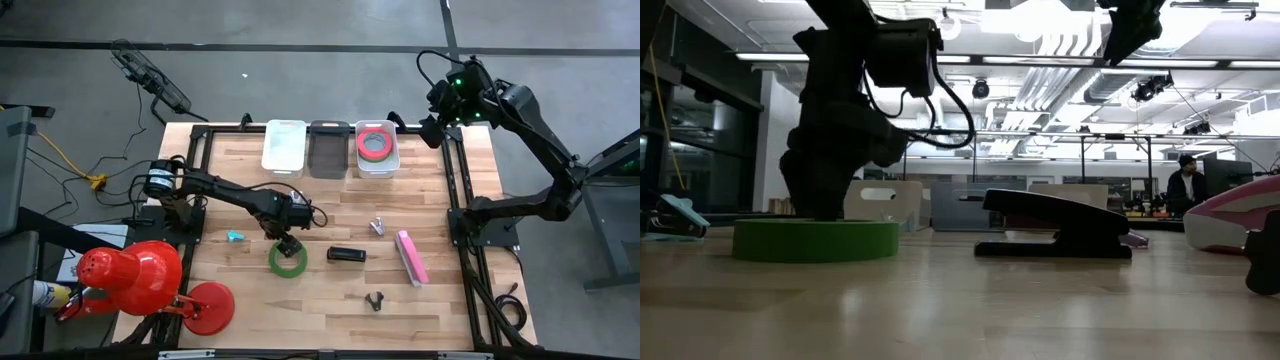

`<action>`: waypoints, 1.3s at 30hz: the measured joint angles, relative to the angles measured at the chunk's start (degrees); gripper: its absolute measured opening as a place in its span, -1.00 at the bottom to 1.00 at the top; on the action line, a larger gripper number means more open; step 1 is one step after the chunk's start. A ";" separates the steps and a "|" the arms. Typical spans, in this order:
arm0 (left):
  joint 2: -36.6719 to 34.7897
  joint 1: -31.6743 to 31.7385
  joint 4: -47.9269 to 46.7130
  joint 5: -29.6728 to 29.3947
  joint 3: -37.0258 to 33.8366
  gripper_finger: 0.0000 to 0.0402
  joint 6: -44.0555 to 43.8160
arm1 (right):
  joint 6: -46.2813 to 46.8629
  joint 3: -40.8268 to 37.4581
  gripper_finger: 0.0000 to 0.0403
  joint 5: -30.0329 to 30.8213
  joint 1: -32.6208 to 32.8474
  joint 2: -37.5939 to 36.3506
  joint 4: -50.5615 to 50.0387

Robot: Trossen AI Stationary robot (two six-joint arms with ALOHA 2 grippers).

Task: Pick and place Stapler, Stapler remover, tape
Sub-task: Put the green tape into the right white bin

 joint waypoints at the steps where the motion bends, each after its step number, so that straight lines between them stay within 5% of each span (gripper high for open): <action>1: 0.40 -0.40 0.36 -0.02 0.05 0.33 1.67 | -0.14 0.00 0.06 -0.04 0.00 0.00 0.00; 14: 2.73 -4.57 -0.10 -7.78 0.20 0.27 13.87 | -1.90 0.00 0.06 -0.35 0.00 0.00 0.05; 28: 2.82 -4.37 -0.07 -7.57 0.09 -0.59 12.87 | -2.89 0.00 0.06 -0.65 0.00 0.00 1.34; 39: 2.94 -4.34 -0.52 -6.68 0.71 -0.59 10.37 | -3.57 0.00 0.06 -1.03 -0.01 0.00 1.36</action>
